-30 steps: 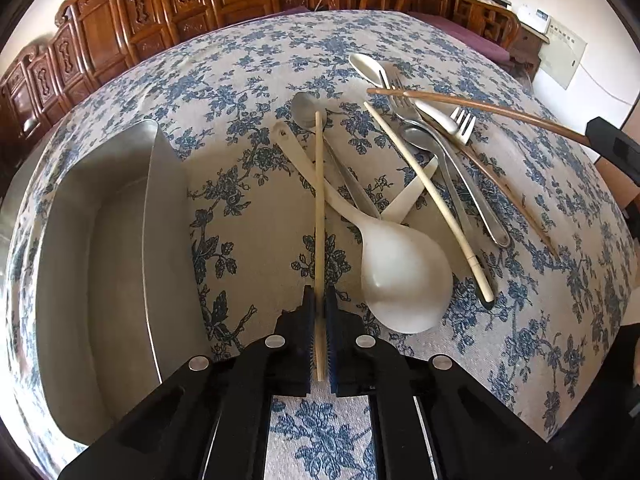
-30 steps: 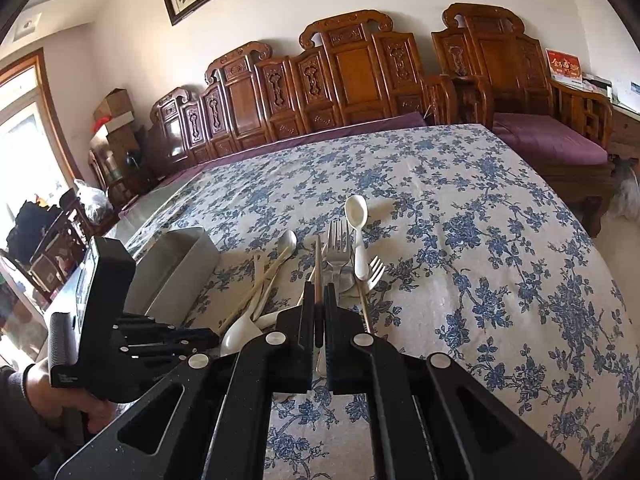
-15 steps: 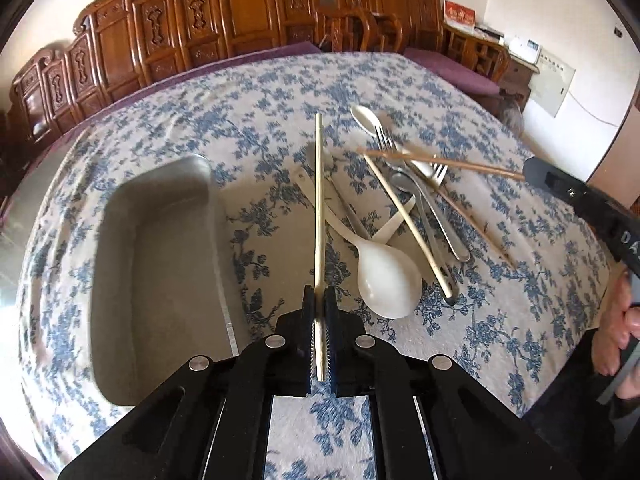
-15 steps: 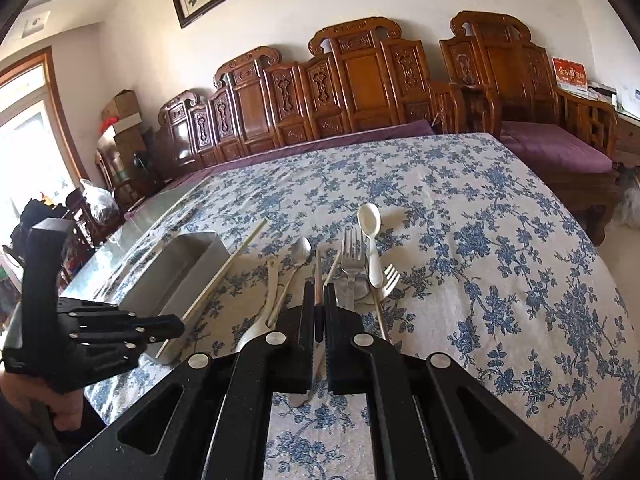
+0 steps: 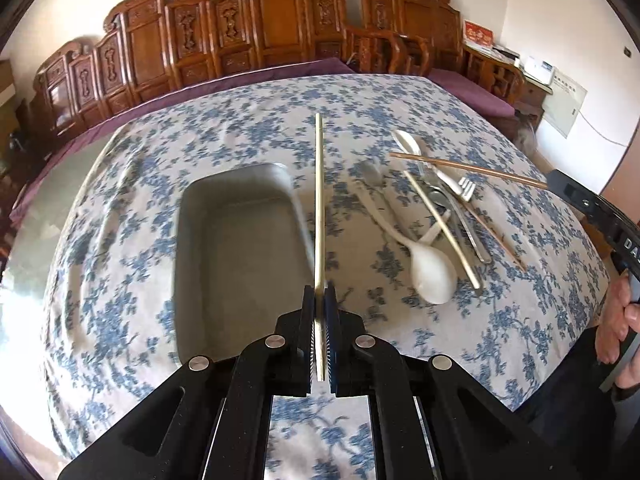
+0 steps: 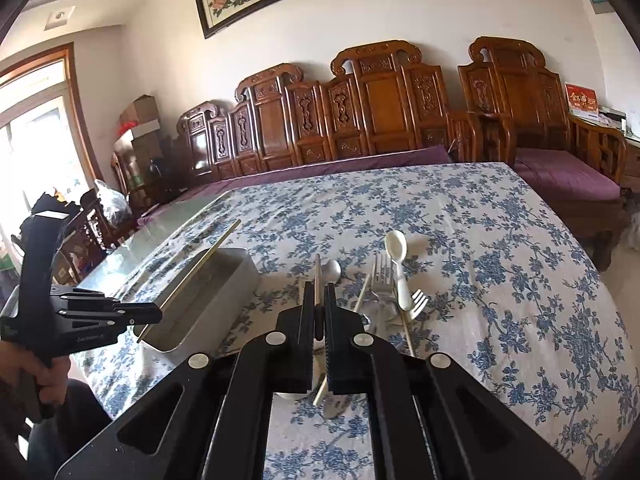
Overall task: Organize utensils
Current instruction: 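Lift the chopstick with the left gripper and lower it into the grey tray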
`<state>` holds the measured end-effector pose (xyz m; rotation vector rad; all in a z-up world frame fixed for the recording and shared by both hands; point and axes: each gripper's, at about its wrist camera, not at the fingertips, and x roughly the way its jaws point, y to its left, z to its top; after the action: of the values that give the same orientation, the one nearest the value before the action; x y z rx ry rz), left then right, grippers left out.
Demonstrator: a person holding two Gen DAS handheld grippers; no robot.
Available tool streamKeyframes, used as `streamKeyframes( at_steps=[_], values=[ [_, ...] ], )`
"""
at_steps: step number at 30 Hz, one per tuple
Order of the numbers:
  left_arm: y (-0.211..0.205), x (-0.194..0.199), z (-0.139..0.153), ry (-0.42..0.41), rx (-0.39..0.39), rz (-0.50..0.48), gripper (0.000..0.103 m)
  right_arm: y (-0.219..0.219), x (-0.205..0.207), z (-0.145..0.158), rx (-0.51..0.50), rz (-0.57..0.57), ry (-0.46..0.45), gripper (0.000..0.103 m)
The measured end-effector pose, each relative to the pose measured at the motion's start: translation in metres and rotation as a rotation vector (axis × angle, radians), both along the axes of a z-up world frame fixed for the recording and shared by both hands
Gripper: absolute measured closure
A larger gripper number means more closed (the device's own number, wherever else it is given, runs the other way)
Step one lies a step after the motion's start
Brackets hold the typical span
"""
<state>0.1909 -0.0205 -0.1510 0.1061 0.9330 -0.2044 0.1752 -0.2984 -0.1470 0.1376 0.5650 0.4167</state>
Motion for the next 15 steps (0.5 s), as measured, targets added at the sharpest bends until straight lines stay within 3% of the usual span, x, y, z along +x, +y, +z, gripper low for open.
streamKeyframes(
  at_steps=[15],
  values=[
    [0.056, 0.02, -0.034, 0.101, 0.004, 0.099, 0.099, 0.032, -0.001, -0.002, -0.041, 0.041, 0.008, 0.098]
  ],
)
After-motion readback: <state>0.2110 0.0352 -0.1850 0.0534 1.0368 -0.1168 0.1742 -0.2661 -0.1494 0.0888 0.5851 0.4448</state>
